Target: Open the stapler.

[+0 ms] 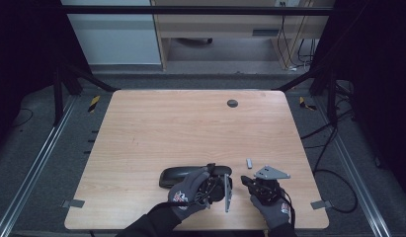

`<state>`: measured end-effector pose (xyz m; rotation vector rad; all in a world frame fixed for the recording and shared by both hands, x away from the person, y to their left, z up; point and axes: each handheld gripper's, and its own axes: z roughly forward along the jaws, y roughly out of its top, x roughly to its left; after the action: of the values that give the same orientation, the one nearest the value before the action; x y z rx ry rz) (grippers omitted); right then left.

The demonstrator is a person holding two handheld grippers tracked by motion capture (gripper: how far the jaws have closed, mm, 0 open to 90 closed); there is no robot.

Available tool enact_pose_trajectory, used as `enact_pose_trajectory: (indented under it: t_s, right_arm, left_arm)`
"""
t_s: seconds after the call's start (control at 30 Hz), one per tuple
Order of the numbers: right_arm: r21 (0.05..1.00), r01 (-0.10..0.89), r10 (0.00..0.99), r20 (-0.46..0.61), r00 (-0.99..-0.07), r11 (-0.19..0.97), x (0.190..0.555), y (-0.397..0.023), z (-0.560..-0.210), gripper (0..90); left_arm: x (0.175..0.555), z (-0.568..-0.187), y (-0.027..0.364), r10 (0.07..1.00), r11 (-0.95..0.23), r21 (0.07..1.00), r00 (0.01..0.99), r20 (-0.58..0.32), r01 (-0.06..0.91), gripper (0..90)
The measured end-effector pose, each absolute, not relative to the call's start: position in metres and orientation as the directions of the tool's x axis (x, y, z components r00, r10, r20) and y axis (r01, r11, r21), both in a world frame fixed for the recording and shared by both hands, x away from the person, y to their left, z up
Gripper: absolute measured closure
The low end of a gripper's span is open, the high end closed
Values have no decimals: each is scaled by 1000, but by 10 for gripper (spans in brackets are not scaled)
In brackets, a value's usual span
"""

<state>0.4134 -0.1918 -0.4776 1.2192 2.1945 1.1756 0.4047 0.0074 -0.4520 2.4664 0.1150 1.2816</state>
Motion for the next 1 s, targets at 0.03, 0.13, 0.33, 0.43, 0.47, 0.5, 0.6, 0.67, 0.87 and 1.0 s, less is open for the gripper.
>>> enact_pose_trajectory:
  t_s: [0.03,0.13,0.33,0.43,0.47,0.5,0.6,0.67,0.87,1.0]
  right_arm:
    - [806,525,827,82,-556,273,413,-191,-478,900]
    - [807,525,824,88,-560,270,414,-189,-479,900]
    - [807,525,815,97,-571,272,415,-181,-481,900]
    - [806,527,809,107,-577,270,415,-178,-481,900]
    - [808,524,807,108,-581,270,416,-177,-482,900]
    - [808,524,807,108,-581,270,416,-177,-482,900]
    - [806,530,800,124,-587,264,416,-174,-483,900]
    - [804,530,799,119,-589,271,416,-171,-484,900]
    - [804,530,788,132,-601,269,418,-166,-489,900]
    - [803,533,784,141,-604,267,418,-162,-491,900]
  left_arm:
    - [405,-452,7,233,-933,349,586,776,-91,525]
    - [404,-453,7,224,-936,338,578,785,-97,534]
    - [404,-453,7,223,-936,337,576,787,-98,537]
    - [404,-453,7,223,-936,337,573,789,-100,538]
    - [404,-453,7,224,-936,338,573,789,-100,538]
    - [404,-453,7,224,-936,338,573,789,-100,539]
    - [404,-453,7,224,-936,338,572,789,-100,538]
    - [404,-453,7,225,-935,340,572,789,-100,539]
    - [403,-454,7,222,-936,336,566,794,-103,540]
    - [403,-454,7,227,-934,342,567,792,-103,541]
